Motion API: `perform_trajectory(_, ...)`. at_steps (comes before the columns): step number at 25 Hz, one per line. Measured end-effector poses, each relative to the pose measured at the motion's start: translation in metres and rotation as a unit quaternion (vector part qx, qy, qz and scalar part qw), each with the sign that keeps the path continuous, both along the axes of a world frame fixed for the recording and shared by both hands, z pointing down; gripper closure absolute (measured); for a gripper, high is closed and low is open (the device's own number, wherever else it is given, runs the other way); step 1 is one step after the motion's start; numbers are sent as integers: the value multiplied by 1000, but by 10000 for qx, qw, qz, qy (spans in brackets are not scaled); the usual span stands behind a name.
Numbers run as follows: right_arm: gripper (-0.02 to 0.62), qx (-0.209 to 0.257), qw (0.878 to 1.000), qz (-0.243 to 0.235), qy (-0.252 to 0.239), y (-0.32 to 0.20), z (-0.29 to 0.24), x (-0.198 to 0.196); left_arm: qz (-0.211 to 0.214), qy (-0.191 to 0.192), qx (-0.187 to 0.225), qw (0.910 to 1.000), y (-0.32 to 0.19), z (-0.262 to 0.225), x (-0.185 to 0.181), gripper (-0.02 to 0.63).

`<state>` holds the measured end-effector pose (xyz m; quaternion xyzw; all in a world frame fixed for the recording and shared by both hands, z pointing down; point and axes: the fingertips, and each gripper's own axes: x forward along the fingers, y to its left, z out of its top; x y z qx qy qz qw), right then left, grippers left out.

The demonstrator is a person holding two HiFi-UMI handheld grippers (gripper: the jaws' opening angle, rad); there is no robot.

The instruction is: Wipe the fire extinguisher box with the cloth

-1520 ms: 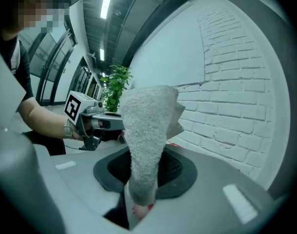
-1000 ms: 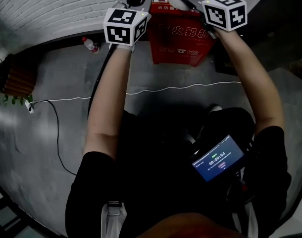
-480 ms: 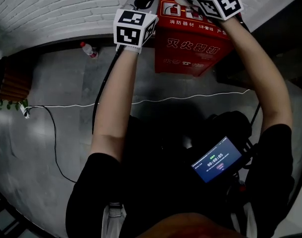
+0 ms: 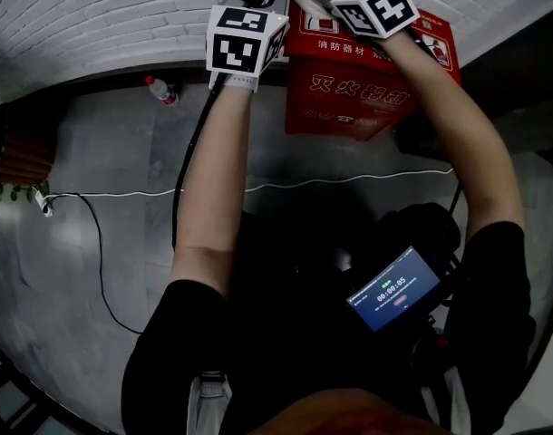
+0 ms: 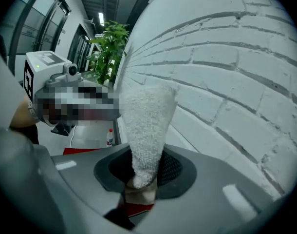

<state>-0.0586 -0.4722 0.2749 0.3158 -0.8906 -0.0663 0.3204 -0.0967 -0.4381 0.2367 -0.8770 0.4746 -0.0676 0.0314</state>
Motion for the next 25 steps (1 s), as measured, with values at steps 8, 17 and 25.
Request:
perform_trajectory(8, 506, -39, 9995, 203, 220, 3, 1, 18, 63, -175, -22, 9998, 5, -8, 20, 603)
perform_trajectory(17, 506, -136, 9979, 623, 101, 16, -3, 90, 213, -738, -19, 9970, 18, -14, 73, 603)
perform_trajectory(25, 506, -91, 9934, 1133, 156, 18, 6, 177, 493, -624, -9, 9968, 30, -20, 136, 603)
